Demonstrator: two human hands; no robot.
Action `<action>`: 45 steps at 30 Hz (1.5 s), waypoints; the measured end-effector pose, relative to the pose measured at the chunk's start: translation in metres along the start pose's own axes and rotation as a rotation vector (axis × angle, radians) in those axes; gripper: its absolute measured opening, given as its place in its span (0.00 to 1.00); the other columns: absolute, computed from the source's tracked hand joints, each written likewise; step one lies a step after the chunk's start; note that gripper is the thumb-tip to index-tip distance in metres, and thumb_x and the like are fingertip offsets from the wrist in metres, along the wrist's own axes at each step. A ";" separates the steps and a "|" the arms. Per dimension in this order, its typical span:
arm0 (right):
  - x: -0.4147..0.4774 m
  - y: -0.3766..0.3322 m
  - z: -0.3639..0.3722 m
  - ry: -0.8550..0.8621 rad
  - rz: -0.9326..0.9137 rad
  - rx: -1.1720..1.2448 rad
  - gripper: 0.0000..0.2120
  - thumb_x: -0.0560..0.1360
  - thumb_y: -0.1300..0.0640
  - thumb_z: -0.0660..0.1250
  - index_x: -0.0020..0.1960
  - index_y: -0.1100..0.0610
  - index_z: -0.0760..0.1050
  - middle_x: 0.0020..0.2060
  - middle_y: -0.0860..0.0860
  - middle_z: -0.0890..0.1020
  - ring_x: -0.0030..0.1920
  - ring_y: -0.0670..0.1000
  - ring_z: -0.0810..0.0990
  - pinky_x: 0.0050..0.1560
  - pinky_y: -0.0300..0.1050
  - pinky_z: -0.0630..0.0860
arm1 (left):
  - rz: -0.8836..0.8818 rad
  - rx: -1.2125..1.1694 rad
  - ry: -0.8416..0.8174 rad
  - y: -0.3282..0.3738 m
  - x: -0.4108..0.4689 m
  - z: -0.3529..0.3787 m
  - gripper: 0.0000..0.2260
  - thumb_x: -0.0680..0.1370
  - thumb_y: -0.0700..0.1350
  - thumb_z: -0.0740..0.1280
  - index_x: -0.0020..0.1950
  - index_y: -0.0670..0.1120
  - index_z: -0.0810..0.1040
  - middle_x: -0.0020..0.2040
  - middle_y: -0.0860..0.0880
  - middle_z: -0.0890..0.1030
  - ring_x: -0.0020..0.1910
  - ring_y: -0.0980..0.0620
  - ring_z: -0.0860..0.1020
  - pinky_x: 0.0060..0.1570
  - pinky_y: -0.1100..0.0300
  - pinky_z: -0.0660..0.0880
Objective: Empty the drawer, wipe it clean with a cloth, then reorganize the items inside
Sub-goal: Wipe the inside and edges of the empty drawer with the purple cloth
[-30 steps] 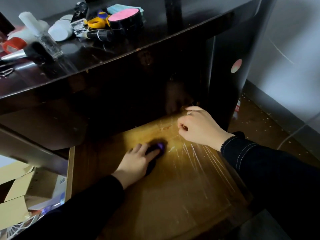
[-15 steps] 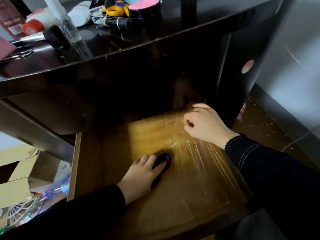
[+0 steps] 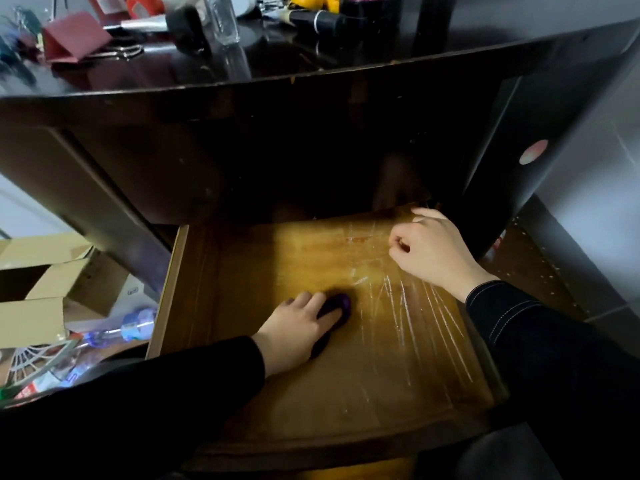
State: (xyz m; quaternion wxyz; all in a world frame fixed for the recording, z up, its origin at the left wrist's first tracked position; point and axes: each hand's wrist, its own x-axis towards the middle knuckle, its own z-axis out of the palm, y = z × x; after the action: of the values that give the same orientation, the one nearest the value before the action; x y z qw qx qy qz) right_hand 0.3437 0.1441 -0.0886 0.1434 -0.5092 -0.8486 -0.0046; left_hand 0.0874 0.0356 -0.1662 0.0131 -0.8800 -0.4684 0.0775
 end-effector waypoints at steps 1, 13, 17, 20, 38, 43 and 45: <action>0.000 0.000 0.001 0.009 -0.003 -0.001 0.10 0.77 0.54 0.64 0.38 0.49 0.79 0.23 0.41 0.71 0.33 0.45 0.77 0.77 0.44 0.55 | 0.060 0.007 0.025 -0.003 -0.004 0.002 0.25 0.80 0.51 0.63 0.78 0.52 0.63 0.62 0.43 0.70 0.56 0.41 0.72 0.49 0.48 0.77; 0.001 0.002 0.005 0.011 -0.007 -0.017 0.11 0.77 0.54 0.63 0.37 0.47 0.78 0.21 0.43 0.72 0.29 0.39 0.72 0.76 0.42 0.54 | -0.083 -0.117 -0.071 0.011 0.004 -0.019 0.26 0.80 0.49 0.64 0.77 0.53 0.62 0.67 0.42 0.66 0.60 0.40 0.71 0.48 0.48 0.78; 0.001 0.004 0.006 0.016 -0.007 0.015 0.11 0.77 0.54 0.63 0.37 0.47 0.78 0.20 0.43 0.72 0.29 0.39 0.73 0.76 0.44 0.57 | 0.197 -0.094 -0.017 0.020 -0.028 -0.012 0.24 0.78 0.51 0.66 0.74 0.54 0.69 0.61 0.44 0.71 0.53 0.44 0.75 0.40 0.52 0.78; 0.001 0.004 0.005 0.005 -0.004 0.012 0.11 0.78 0.54 0.63 0.38 0.47 0.78 0.20 0.43 0.72 0.29 0.39 0.72 0.77 0.46 0.59 | -0.036 -0.138 -0.033 -0.001 -0.005 -0.020 0.24 0.80 0.51 0.62 0.77 0.56 0.66 0.65 0.45 0.69 0.59 0.42 0.73 0.47 0.51 0.78; 0.000 0.000 0.001 0.003 0.004 0.043 0.11 0.78 0.55 0.63 0.38 0.49 0.79 0.21 0.45 0.73 0.28 0.42 0.73 0.77 0.41 0.55 | -0.168 -0.274 -0.110 -0.008 0.002 -0.023 0.25 0.80 0.54 0.66 0.77 0.57 0.66 0.65 0.48 0.68 0.62 0.45 0.73 0.56 0.53 0.74; 0.001 0.001 0.002 -0.004 0.001 0.044 0.11 0.77 0.54 0.63 0.38 0.48 0.79 0.21 0.44 0.73 0.28 0.40 0.72 0.78 0.44 0.56 | 0.223 -0.287 -0.185 0.024 -0.031 -0.023 0.26 0.79 0.52 0.66 0.76 0.58 0.65 0.64 0.49 0.67 0.55 0.48 0.74 0.48 0.54 0.75; 0.001 0.001 0.003 0.000 0.001 0.043 0.11 0.77 0.54 0.63 0.38 0.48 0.78 0.21 0.44 0.73 0.28 0.40 0.72 0.78 0.45 0.57 | 0.368 -0.287 -0.204 0.027 -0.039 -0.021 0.25 0.78 0.50 0.66 0.75 0.57 0.67 0.61 0.49 0.69 0.55 0.49 0.73 0.45 0.55 0.73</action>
State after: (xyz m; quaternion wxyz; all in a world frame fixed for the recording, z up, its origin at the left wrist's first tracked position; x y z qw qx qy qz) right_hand 0.3439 0.1459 -0.0913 0.1544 -0.5064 -0.8483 0.0135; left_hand 0.0915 -0.0107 -0.1438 -0.1734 -0.9310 -0.3054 0.0997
